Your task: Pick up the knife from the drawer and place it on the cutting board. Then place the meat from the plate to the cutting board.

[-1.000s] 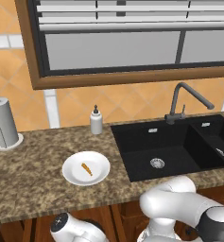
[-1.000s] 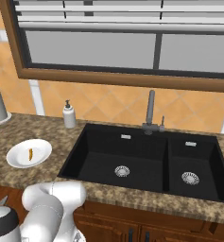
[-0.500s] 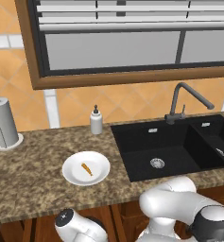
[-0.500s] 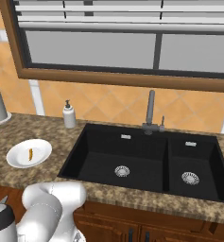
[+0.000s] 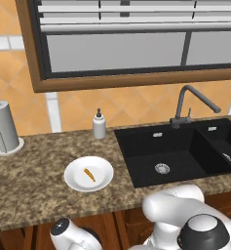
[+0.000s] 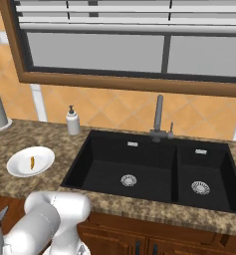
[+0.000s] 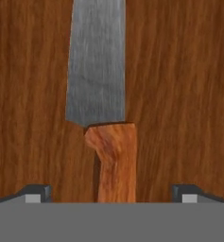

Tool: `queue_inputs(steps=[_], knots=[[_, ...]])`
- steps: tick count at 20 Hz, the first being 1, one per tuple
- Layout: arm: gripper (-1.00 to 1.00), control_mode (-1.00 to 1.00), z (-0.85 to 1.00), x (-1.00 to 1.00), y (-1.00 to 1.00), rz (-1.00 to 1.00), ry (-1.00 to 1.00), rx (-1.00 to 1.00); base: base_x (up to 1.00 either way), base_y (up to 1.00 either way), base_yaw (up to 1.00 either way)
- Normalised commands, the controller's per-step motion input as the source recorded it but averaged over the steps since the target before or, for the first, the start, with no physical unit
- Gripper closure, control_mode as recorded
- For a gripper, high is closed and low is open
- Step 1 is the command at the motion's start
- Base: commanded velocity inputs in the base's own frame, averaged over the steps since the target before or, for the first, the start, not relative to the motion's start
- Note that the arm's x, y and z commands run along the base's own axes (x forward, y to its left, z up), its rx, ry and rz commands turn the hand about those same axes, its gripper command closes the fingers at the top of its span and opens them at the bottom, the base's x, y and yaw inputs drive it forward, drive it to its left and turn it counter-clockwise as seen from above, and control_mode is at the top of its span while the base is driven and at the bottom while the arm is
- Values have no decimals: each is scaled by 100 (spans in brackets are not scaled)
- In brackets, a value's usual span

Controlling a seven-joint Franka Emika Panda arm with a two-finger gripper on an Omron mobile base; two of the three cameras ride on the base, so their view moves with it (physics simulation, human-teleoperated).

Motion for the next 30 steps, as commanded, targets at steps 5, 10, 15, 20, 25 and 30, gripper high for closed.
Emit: queue_inputs(steps=[5,10,15,20,25,30], knots=[[-100,-100,-17,-3,-1,0,4,1,0,0,0],[-100,-100,-2,-39,-28,0,0,4,0,0,0],[-100,-100,-18,-35,-20,0,0,1,0,0,0],[100,-100,-47,-7,-1,0,-1,0,0,0,0],[100,-100,-16,0,17,0,-2,1,0,0,0],[100,-100,63,-28,14,0,-6,0,0,0,0]])
